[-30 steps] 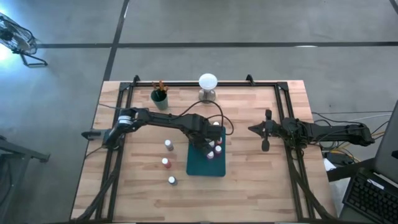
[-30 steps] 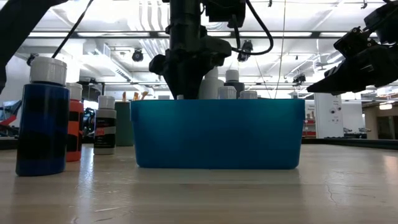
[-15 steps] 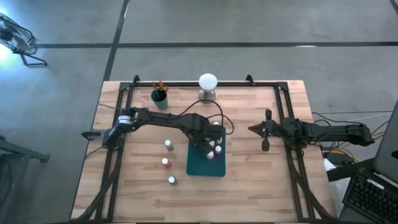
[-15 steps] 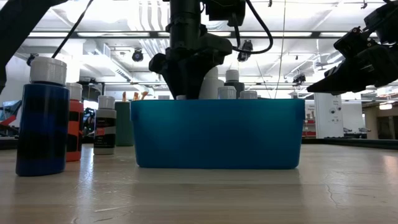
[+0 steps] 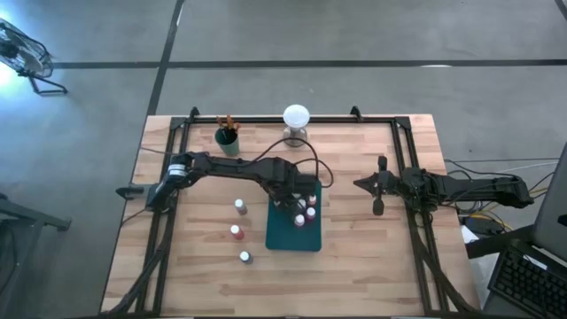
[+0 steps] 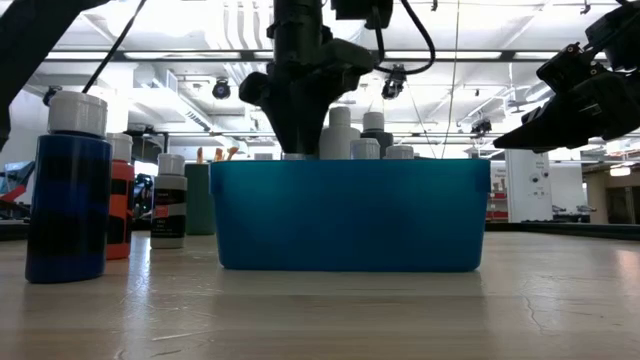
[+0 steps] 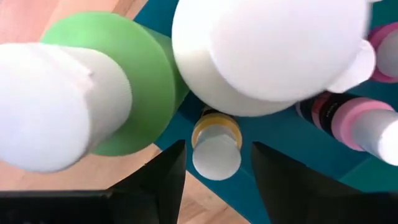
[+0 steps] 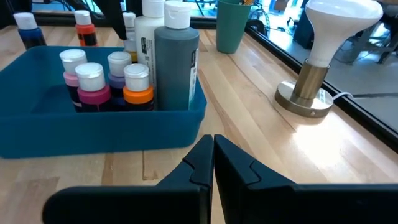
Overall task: Pick & Place Paint Supplies
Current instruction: Put the gray paint bottle into the blue bin
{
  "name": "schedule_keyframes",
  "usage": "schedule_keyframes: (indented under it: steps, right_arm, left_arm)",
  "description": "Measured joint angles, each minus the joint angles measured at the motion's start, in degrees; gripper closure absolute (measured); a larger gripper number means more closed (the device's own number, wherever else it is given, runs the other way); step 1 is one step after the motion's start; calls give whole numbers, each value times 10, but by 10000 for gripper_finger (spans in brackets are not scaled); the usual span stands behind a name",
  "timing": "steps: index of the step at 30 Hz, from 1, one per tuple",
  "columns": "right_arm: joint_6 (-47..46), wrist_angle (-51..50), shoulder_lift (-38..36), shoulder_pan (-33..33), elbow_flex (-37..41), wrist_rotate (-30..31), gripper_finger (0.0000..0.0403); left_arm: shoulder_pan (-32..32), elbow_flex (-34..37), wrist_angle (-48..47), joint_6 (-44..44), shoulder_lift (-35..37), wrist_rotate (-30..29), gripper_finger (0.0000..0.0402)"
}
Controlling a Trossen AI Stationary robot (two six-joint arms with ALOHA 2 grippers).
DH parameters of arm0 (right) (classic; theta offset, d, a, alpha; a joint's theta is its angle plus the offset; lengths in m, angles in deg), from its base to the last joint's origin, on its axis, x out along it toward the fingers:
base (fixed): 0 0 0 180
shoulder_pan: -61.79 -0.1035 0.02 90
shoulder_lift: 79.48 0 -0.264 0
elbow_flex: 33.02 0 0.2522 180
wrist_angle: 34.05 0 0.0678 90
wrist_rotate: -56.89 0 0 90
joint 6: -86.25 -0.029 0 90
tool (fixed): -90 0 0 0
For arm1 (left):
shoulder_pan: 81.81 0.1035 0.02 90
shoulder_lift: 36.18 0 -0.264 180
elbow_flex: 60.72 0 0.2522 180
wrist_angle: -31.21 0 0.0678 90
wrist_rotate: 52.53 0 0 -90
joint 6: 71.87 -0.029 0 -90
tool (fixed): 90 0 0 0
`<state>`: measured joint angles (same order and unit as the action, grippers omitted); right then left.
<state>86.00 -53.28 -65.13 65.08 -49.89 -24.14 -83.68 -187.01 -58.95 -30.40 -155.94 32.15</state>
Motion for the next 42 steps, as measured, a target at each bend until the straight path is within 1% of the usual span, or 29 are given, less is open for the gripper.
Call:
schedule_keyframes:
  steps: [6, 10, 13, 17, 21, 29, 35, 37, 42]
  right_arm:
    - [0, 0, 0, 0, 0, 0, 394]
    - [6, 0, 0, 0, 0, 0, 394]
    - [0, 0, 0, 0, 0, 0, 394]
    - [6, 0, 0, 0, 0, 0, 394]
    - [-1, 0, 0, 0, 0, 0, 394]
    - [0, 0, 0, 0, 0, 0, 394]
    - [0, 0, 0, 0, 0, 0, 394]
    - [0, 0, 0, 0, 0, 0, 394]
    - [3, 0, 0, 0, 0, 0, 394]
  left_arm:
    - [-1, -34, -29, 0, 3, -2, 216]
    - [-9, -66, -78, 17, 16, -26, 215]
    - [-13, -75, -112, 33, 31, -50, 215]
    - [-14, -67, -138, 36, 58, -58, 215]
    - [-16, -49, -137, 23, 85, -62, 215]
    - [-17, 2, -136, 32, 142, -61, 215]
    - [-17, 69, -136, 61, 191, -42, 215]
    - [-17, 92, -131, 61, 205, -32, 215]
    - [-17, 152, -111, 45, 239, -33, 215]
